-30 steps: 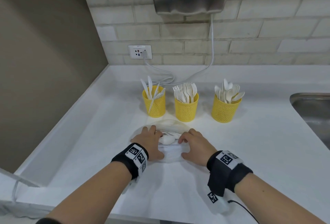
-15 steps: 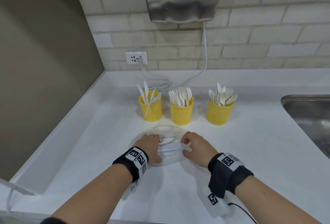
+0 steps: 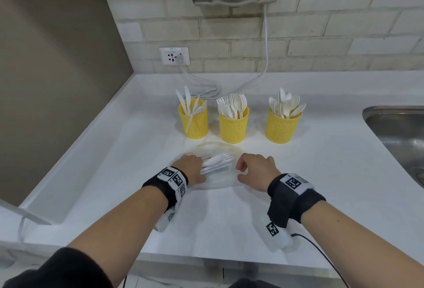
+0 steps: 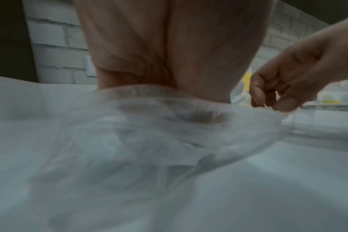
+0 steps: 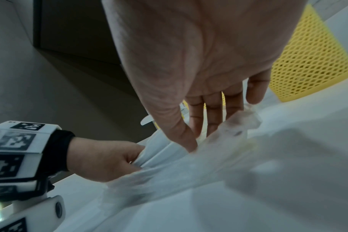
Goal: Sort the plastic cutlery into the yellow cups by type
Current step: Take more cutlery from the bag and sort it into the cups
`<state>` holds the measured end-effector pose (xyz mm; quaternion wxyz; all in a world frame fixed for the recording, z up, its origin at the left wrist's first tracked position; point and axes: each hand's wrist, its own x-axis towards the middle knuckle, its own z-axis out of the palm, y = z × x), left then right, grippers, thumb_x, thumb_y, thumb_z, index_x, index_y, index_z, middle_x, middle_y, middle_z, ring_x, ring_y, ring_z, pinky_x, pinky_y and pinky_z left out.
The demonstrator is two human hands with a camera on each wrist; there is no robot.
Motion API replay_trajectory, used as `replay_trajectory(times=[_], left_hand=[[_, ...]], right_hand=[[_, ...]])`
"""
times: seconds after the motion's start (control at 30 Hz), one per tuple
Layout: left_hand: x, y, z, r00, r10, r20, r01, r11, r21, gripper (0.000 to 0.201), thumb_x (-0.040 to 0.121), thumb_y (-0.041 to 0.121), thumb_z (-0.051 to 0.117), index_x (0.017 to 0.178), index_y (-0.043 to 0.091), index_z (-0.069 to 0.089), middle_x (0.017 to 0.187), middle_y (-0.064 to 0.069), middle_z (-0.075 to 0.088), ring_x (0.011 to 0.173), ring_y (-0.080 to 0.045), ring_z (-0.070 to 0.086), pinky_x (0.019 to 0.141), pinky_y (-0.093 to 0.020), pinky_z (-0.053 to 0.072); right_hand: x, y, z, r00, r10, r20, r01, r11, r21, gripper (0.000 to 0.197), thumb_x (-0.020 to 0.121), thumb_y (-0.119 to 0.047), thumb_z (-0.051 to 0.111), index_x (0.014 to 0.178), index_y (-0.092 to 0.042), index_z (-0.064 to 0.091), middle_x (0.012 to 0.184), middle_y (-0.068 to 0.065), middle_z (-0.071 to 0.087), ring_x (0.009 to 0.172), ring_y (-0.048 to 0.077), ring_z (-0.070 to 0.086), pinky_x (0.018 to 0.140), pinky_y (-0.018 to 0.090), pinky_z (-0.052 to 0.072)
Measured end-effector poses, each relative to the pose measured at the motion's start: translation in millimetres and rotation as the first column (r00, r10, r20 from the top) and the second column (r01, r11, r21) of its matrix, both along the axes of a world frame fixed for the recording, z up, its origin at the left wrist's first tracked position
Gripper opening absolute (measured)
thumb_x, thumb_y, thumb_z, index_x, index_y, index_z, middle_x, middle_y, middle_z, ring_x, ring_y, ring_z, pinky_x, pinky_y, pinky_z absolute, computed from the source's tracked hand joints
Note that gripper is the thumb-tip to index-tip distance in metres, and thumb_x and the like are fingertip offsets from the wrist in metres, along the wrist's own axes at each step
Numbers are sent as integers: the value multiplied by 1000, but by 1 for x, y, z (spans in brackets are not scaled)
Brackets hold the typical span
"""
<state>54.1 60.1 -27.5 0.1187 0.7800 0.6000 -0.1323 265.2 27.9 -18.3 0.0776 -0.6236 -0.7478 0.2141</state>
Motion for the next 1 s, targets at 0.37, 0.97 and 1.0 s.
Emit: replay_trajectory(times=[0.37,0.97,1.0], left_hand=[[-31,-4,19,931,9,364,22,996,-81,13,93,31,57,95,26,46,102,-3,59,95,-23,54,83,-33,42],[-30,-20,80,126,265,956,-335,918,-211,19,98,22,50,102,3,52,77,-9,66,73,-24,66,83,-40,53],[-28,-21,86,53,288,956,-336,907,-254,15,99,19,49,104,4,49,73,-9,63,66,-26,65,75,-40,55]], right_hand=[[-9,6,9,970,-3,-241,15,999,46,58,86,-24,62,138,-26,35,109,1,56,98,19,55,84,31,46],[-54,2,1,927,367,82,-365,930,-37,21,91,-33,56,104,-37,71,100,-8,55,108,19,51,85,30,28],[-53,3,-2,927,362,96,-357,931,-72,22,91,-29,55,102,-35,73,101,-8,60,108,19,55,85,28,30]])
